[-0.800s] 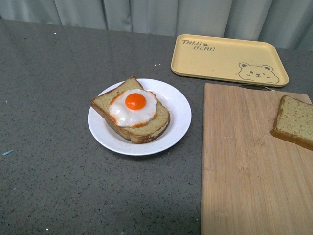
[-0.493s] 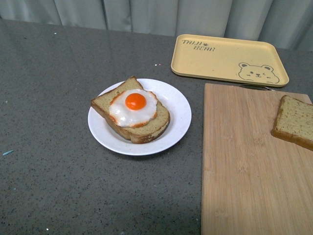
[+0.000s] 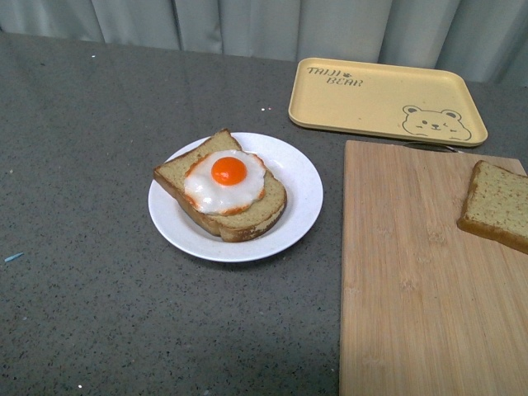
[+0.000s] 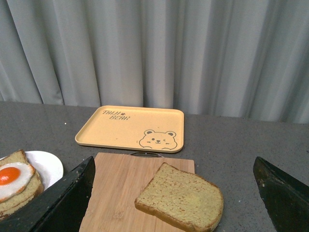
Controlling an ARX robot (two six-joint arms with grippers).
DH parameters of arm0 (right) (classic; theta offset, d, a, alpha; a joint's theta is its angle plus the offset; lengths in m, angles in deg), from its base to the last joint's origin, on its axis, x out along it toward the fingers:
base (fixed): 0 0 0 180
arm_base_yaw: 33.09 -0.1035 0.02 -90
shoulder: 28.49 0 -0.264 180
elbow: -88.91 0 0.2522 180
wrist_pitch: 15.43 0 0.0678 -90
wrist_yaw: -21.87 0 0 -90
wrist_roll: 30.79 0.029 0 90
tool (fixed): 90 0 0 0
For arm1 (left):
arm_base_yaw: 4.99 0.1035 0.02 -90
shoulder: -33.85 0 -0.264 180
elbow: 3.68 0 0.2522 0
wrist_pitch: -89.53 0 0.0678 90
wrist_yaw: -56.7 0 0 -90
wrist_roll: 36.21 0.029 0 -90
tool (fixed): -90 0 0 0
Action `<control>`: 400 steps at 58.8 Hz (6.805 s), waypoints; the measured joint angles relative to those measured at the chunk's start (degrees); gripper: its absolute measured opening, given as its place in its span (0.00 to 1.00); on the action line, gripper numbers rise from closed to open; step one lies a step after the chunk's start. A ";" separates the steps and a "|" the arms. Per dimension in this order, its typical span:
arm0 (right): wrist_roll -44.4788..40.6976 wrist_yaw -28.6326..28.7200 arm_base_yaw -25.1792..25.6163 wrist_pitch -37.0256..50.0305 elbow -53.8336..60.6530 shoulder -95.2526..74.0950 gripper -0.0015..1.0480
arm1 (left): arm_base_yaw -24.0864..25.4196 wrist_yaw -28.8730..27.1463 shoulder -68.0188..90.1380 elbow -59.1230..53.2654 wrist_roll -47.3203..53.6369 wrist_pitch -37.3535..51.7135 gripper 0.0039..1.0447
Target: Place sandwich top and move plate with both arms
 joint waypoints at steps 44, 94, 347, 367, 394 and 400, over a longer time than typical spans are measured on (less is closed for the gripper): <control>0.00 0.00 0.00 0.00 0.00 0.00 0.91 | 0.00 0.00 0.00 0.00 0.00 0.00 0.94; 0.00 0.00 0.00 0.00 0.00 0.00 0.91 | 0.00 0.00 0.00 0.00 0.00 0.00 0.94; 0.66 -10.67 -10.80 66.93 -9.75 -79.01 0.04 | 0.00 0.02 -0.07 0.00 0.00 -0.09 0.94; 0.13 -6.16 -6.27 54.99 -3.89 -60.26 0.01 | 0.00 0.02 -0.07 0.00 0.00 -0.09 0.94; 0.07 -0.17 -0.07 38.77 -0.26 -39.95 0.01 | 0.00 0.02 -0.07 0.00 0.00 -0.09 0.94; 0.07 -0.20 -0.07 35.36 -0.07 -36.04 0.01 | 0.00 0.02 -0.07 0.00 0.00 -0.09 0.94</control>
